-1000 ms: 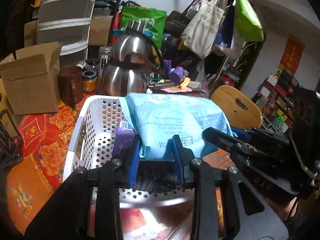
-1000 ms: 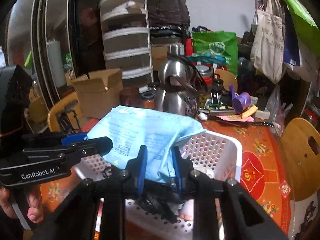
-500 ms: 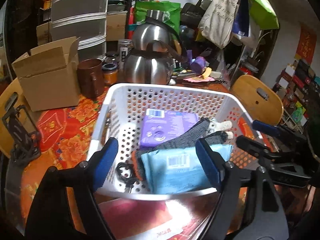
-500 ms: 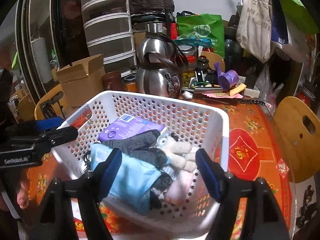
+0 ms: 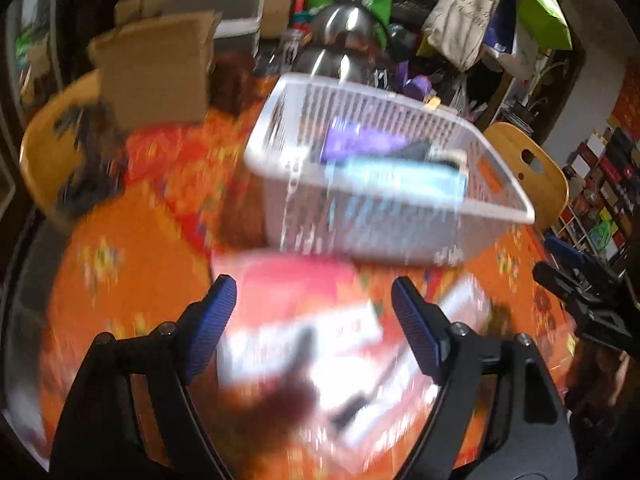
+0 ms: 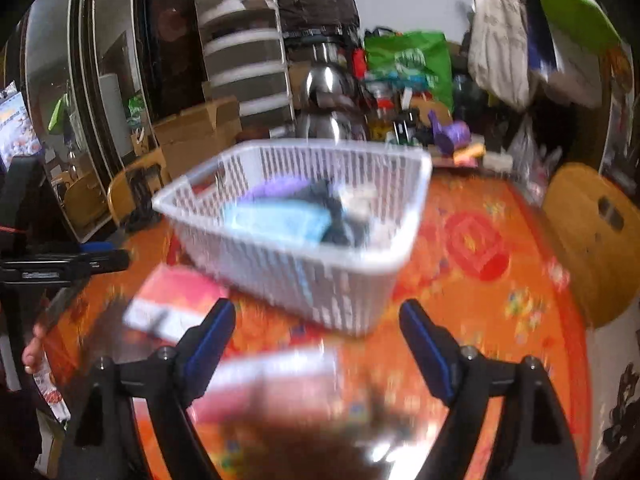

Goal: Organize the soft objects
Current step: 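Move both tools back toward the pink-and-white packet, then grasp the pink-and-white packet with the left tool and lift it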

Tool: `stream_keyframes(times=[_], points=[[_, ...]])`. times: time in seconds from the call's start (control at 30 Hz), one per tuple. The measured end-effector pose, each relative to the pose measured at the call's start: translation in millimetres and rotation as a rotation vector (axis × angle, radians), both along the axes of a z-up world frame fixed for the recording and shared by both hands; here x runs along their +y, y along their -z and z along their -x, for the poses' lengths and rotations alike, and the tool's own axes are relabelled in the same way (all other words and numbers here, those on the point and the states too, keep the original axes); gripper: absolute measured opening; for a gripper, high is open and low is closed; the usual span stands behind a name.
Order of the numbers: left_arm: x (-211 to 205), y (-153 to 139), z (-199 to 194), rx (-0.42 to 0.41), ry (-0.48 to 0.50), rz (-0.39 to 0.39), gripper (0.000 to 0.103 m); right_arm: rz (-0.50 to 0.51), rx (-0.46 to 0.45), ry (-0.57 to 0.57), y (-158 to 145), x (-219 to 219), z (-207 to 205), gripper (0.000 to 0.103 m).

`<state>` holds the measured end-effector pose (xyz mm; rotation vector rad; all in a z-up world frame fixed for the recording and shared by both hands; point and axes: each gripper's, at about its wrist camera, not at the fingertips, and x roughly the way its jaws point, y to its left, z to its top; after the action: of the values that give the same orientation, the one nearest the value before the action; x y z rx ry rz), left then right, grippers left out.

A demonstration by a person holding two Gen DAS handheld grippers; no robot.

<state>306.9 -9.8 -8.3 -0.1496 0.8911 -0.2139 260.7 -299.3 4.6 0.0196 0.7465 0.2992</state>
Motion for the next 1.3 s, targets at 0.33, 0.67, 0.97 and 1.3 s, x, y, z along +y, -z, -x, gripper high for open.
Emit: stream_keyframes(times=[0.33,0.67,0.97,1.3], points=[[53,68,40,0.086,-0.098,0.041,0.078,-0.030,0.126,-0.077,60,39,17,0.084],[73,90,-5,0.143,-0.038,0.071,0.078,-0.060,0.200,-0.176,76,129,-28,0.084],[61,89,-27,0.157,0.029,0.106,0.073,0.016,0.202,-0.246,88,161,-49,0.071],[56,91,-33,0.167,0.053,0.153,0.030,0.037,0.184,-0.300,89,178,-45,0.036]])
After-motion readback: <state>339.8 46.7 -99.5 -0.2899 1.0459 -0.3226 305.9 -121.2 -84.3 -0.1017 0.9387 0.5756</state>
